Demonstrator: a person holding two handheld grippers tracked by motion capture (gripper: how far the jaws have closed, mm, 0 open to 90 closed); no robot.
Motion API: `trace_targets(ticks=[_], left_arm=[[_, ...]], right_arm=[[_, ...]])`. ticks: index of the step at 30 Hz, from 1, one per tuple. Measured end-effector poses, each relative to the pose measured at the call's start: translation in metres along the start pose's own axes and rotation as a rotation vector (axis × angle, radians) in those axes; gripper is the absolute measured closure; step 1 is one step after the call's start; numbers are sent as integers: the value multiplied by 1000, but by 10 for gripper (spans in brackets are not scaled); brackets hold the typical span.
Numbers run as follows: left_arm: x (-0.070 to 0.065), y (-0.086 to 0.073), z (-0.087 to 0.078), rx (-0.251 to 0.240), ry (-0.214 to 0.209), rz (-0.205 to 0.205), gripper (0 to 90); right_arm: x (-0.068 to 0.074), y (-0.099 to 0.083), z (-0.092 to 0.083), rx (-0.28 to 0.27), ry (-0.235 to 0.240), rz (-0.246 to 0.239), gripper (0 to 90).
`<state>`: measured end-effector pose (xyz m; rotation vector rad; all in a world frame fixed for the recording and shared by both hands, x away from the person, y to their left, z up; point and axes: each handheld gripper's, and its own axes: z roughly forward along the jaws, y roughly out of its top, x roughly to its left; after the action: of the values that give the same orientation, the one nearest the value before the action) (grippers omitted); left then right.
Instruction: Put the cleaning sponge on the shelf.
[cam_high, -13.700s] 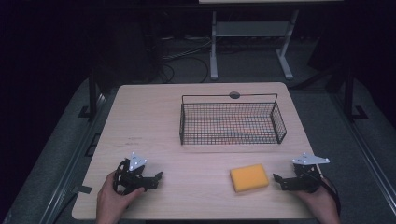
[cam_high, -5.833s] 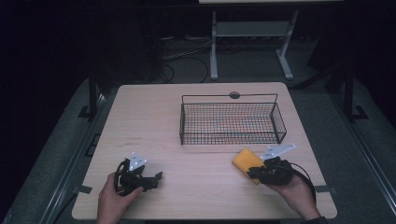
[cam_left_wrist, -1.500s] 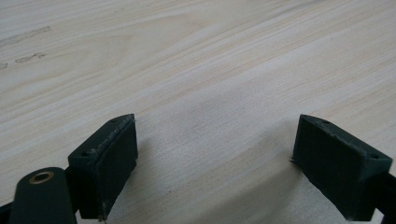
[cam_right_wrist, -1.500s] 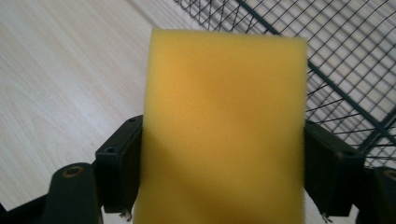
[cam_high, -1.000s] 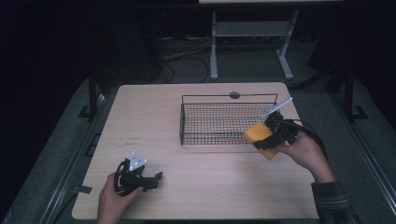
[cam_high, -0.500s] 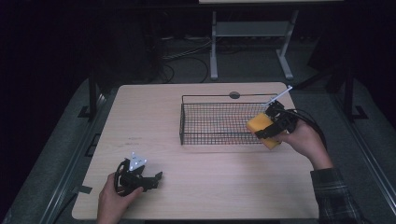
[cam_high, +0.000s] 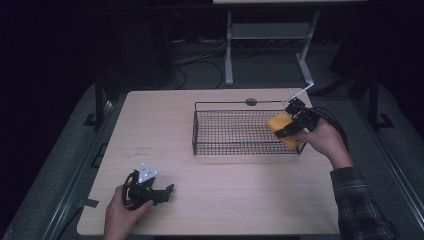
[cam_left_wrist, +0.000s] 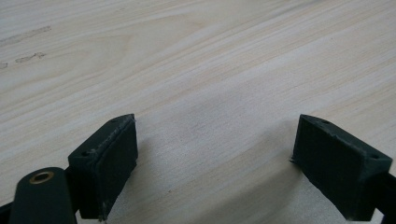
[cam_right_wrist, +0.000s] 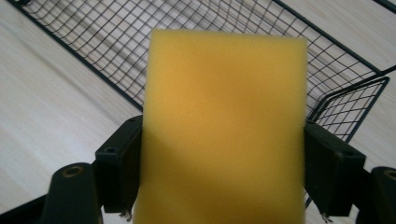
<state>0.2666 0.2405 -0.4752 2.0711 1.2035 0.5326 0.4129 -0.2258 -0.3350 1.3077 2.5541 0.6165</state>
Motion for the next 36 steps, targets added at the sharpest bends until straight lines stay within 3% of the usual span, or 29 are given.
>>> trace_targets(ticks=[18,36], left_arm=[[0,0,0,0,0,0,130],[0,0,0,0,0,0,130]], right_arm=[[-31,16,28,4,-22,86,238],[-39,24,57,22,-29,100,235]])
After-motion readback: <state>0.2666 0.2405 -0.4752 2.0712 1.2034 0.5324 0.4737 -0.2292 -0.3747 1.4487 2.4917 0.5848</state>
